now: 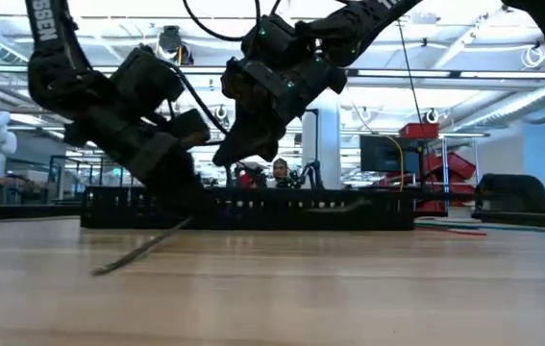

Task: Ziptie cables
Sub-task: Close the black cable duct

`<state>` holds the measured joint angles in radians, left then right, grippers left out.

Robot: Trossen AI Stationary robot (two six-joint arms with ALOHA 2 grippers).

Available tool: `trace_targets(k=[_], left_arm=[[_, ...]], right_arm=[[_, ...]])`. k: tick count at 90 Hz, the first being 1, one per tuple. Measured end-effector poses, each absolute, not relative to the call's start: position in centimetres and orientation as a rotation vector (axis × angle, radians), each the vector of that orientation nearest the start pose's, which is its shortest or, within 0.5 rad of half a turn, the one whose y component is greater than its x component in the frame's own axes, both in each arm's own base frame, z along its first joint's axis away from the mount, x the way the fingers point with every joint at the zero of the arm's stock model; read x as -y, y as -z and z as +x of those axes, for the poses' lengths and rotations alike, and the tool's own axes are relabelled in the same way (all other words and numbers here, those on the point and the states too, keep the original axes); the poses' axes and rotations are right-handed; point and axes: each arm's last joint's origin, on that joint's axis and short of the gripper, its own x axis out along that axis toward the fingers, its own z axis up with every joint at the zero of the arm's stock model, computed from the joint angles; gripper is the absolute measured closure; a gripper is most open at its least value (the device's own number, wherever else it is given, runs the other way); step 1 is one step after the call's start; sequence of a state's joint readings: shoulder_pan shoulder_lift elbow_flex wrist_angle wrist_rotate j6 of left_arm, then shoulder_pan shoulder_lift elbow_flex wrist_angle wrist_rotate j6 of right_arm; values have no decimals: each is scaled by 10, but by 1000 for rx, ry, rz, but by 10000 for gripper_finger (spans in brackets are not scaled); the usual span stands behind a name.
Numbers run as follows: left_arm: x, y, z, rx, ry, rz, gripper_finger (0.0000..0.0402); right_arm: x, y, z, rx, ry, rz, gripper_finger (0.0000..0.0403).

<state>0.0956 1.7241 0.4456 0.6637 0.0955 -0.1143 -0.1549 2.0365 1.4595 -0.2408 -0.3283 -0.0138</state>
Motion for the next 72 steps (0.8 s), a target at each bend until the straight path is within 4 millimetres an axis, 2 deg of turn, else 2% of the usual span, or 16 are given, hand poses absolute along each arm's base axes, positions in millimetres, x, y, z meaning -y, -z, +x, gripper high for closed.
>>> trace_targets(k=[8, 28, 49, 60, 72], left_arm=[[-23, -91, 266, -615, -34, -171, 134], [-22, -89, 264, -628, -34, -176, 134], [-28, -84, 260, -687, -80, -177, 134], [-31, -84, 259, -682, -104, -185, 134], [-33, -84, 259, -679, -109, -186, 134]], right_arm=[[58, -185, 436, -824, -142, 169, 399], [53, -182, 433, -881, -122, 156, 402], [31, -184, 424, -992, -92, 160, 403], [20, -202, 415, -1010, 18, 68, 403], [17, -237, 397, -982, 154, -26, 403]])
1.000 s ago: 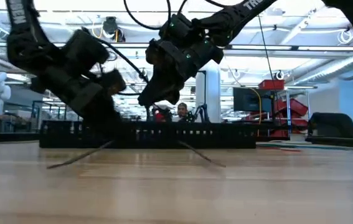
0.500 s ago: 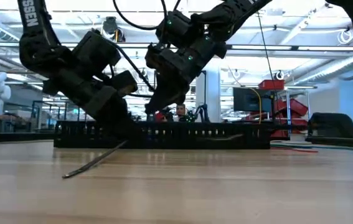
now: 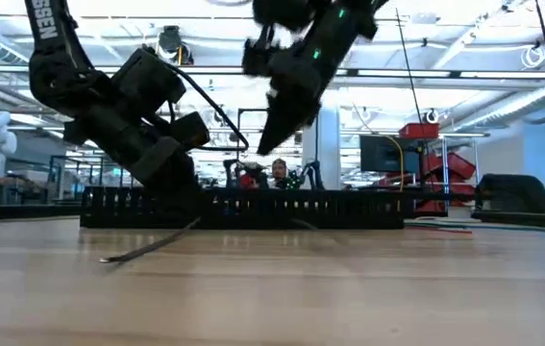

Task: Ziptie cables
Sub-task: Close the black cable duct

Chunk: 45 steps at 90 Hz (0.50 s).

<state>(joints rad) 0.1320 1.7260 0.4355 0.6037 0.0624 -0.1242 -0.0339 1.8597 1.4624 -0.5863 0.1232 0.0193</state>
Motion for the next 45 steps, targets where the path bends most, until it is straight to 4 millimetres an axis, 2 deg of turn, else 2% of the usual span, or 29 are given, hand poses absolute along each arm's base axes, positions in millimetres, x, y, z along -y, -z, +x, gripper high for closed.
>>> trace_targets(k=[7, 14, 19, 31, 37, 45], left_arm=[[-34, -84, 259, -679, -114, -188, 134], [-35, -84, 259, -678, -117, -186, 134], [-35, -84, 258, -677, -116, -182, 134], [-35, -84, 259, -671, -111, -182, 134], [-35, -84, 259, -670, -109, -182, 134], [-35, -84, 259, -669, -104, -168, 134]], right_arm=[[19, -255, 383, -938, 245, -47, 403], [25, -258, 363, -876, 305, 5, 403], [29, -249, 350, -816, 326, 74, 403], [36, -210, 323, -635, 244, 237, 403], [37, -199, 323, -506, 177, 289, 403], [38, -188, 332, -450, 140, 277, 403]])
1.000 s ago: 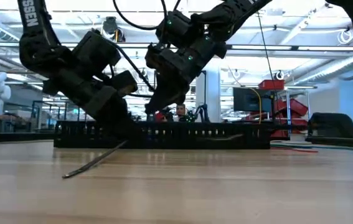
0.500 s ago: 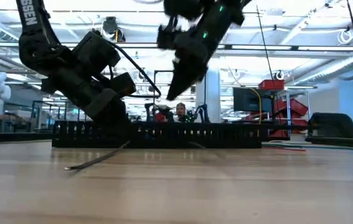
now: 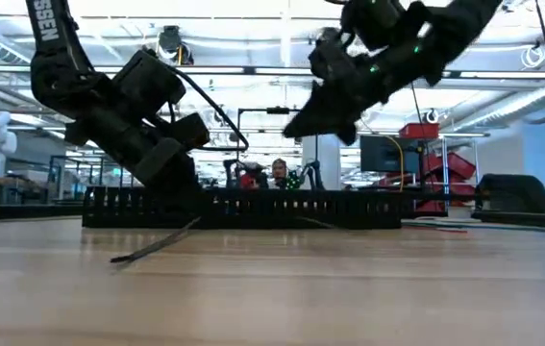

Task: Ziptie cables
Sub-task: Close the black cable duct

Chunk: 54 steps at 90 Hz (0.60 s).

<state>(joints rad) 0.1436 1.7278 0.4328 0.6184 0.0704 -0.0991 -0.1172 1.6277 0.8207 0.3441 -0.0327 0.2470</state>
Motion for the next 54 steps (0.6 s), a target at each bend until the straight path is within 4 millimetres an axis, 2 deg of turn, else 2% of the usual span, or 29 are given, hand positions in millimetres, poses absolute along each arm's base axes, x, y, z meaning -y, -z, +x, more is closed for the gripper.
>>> trace_targets(k=[15, 29, 54], left_arm=[[-36, -85, 259, -661, -103, -165, 134], [-36, -86, 260, -644, -102, -164, 134], [-36, -87, 261, -635, -105, -159, 134]], right_arm=[[49, -174, 355, -556, 151, 218, 403], [48, -165, 374, -586, 60, 197, 403], [52, -160, 389, -630, 26, 166, 403]])
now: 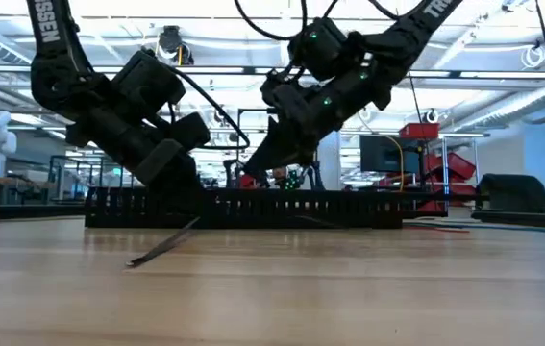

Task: Ziptie cables
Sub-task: Close the black cable duct

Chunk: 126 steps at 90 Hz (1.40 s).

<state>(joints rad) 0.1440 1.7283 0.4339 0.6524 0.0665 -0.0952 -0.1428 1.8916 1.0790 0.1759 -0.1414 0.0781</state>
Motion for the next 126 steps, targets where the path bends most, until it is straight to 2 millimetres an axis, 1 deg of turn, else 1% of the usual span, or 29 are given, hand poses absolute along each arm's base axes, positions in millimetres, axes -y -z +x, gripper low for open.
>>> trace_targets(k=[9, 23, 35, 54, 64, 73, 78, 93, 105, 126], left_arm=[[-36, -88, 261, -625, -105, -155, 134], [-36, -88, 262, -621, -126, -145, 134], [-36, -88, 262, -618, -131, -144, 134], [-37, -91, 264, -592, -147, -165, 134], [-38, -98, 269, -562, -147, -165, 134], [-39, -107, 273, -515, -133, -120, 134], [-39, -109, 273, -507, -126, -97, 134], [-39, -109, 273, -512, -119, -94, 134], [-38, -110, 272, -510, -88, -149, 134], [-33, -118, 262, -612, -67, -187, 134]], right_arm=[[55, -146, 392, -666, 2, 185, 403], [55, -139, 400, -663, -15, 190, 403], [56, -138, 400, -665, -18, 184, 403], [62, -137, 399, -657, -34, 204, 403], [64, -137, 398, -665, -34, 210, 403], [65, -137, 398, -662, -38, 201, 403], [67, -137, 398, -660, -35, 202, 403], [69, -136, 397, -657, -33, 205, 403], [70, -136, 397, -658, -33, 207, 403], [70, -136, 397, -663, -52, 209, 403]])
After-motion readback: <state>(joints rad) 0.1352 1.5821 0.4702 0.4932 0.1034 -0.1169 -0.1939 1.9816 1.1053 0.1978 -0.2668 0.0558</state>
